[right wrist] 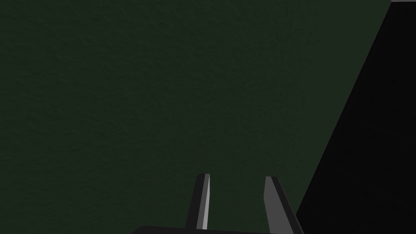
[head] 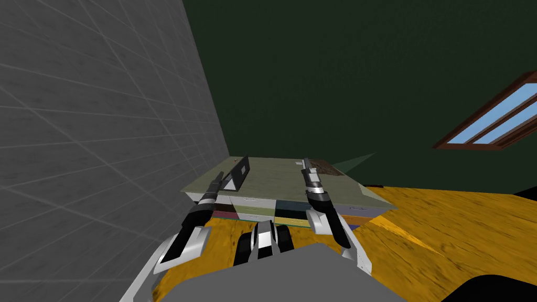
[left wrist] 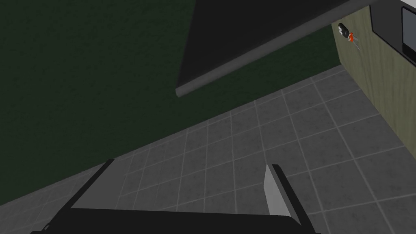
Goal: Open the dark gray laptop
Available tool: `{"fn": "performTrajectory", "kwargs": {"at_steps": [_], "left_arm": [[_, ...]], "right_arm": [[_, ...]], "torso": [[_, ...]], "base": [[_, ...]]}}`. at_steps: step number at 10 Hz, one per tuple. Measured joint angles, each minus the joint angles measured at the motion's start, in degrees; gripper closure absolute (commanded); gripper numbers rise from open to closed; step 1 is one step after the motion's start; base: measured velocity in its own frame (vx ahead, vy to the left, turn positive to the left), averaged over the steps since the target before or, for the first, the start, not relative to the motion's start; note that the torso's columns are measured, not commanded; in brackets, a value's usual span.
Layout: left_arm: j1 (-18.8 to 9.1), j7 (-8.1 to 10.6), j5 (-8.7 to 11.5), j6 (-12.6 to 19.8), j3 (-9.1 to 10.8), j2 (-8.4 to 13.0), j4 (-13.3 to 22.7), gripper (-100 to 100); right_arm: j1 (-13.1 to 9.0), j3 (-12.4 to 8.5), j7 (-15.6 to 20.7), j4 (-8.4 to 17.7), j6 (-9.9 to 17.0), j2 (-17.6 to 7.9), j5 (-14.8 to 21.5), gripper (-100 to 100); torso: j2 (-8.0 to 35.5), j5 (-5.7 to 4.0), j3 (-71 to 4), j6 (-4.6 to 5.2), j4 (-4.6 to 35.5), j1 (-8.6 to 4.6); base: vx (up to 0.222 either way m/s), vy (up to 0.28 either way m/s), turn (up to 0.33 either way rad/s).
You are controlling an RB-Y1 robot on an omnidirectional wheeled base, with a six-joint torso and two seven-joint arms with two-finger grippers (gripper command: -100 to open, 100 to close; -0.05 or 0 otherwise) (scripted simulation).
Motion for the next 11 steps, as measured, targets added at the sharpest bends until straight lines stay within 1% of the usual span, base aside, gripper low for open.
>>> {"fn": "performTrajectory", "kwargs": {"at_steps": [2,3,5,6,7,8,9,10,11], "left_arm": [[-1.16,-0.93,-1.35,2.50,0.28,-0.44,1.47,-100],[-1.53,-1.16,-1.70,3.92,0.44,-0.41,1.41,-100],[-2.51,-1.62,-2.52,6.24,1.01,-0.74,2.56,-100],[-3.03,-1.84,-2.88,7.47,1.24,-1.13,2.92,-100],[-3.44,-2.14,-3.35,8.62,1.31,-1.99,3.17,-100],[-3.49,-2.22,-3.41,8.87,1.31,-2.09,3.20,-100],[-3.39,-2.25,-3.40,9.51,1.32,-2.07,2.37,-100],[-3.40,-2.26,-3.40,9.72,1.32,-2.07,2.24,100],[-3.41,-2.29,-3.42,9.67,1.32,-2.04,2.23,100]], "right_arm": [[0.00,0.00,0.00,0.00,0.00,0.00,0.00,0],[0.00,0.00,0.00,0.00,0.00,0.00,0.00,0],[0.00,0.00,0.00,0.00,0.00,0.00,0.00,0],[0.00,0.00,0.00,0.00,0.00,0.00,0.00,0],[0.00,0.00,0.00,0.00,0.00,0.00,0.00,0],[0.00,-0.01,0.00,0.00,0.00,0.00,0.00,0],[0.01,-0.01,0.00,0.00,0.00,-0.01,0.00,0],[0.01,-0.01,0.00,0.00,0.00,-0.01,0.00,0],[0.00,-0.01,0.00,0.00,0.00,0.00,0.00,0]], "torso": [[0.00,0.00,0.00,0.00,0.00,0.00],[0.01,0.02,0.00,-0.01,0.00,0.07],[0.02,0.01,0.02,0.00,0.01,0.04],[0.01,0.01,0.01,0.01,0.00,0.03],[0.01,0.01,0.00,0.00,0.00,0.02],[0.05,0.02,0.03,-0.01,0.01,0.07],[-0.17,0.03,-0.09,0.01,-0.03,0.14],[-0.05,0.03,-0.05,0.00,-0.03,0.07],[0.09,0.03,0.06,0.01,0.01,0.01]], "base": [[0.028,-0.037,-0.095],[0.023,-0.035,-0.125],[0.022,-0.027,-0.085],[0.022,-0.024,-0.082],[0.009,-0.011,-0.013],[0.086,0.019,-0.047],[0.055,0.015,-0.014],[0.008,0.003,0.004],[-0.077,0.013,-0.215]]}}
